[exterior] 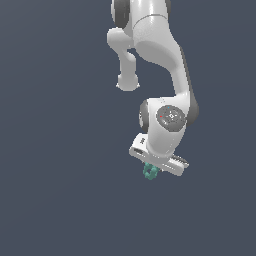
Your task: Pick up the object and move it to a goal position.
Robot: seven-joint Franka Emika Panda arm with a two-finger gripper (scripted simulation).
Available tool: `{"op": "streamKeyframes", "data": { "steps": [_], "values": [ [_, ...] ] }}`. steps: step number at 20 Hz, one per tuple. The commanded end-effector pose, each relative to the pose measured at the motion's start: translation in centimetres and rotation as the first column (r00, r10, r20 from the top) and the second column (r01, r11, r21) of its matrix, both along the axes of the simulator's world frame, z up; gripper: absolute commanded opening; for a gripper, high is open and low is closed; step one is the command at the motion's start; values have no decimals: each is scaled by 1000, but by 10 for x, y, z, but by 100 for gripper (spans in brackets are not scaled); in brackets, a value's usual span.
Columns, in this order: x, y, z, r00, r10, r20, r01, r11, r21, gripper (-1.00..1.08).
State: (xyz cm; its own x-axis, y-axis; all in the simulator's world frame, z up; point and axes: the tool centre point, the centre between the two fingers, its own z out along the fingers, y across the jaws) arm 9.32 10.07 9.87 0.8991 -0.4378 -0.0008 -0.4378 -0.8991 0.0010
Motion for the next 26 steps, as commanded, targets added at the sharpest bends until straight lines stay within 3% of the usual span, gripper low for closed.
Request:
{"op": "streamKeyframes", "data": {
  "steps": [1, 8, 26],
  "values": [
    [-2, 4, 6, 1000, 1, 1, -1, 1000, 0, -100],
    [-16, 28, 41, 1000, 1, 1, -1, 1000, 0, -100],
    [-71, 127, 187, 1000, 1, 1, -1, 1000, 0, -100]
  ]
}}
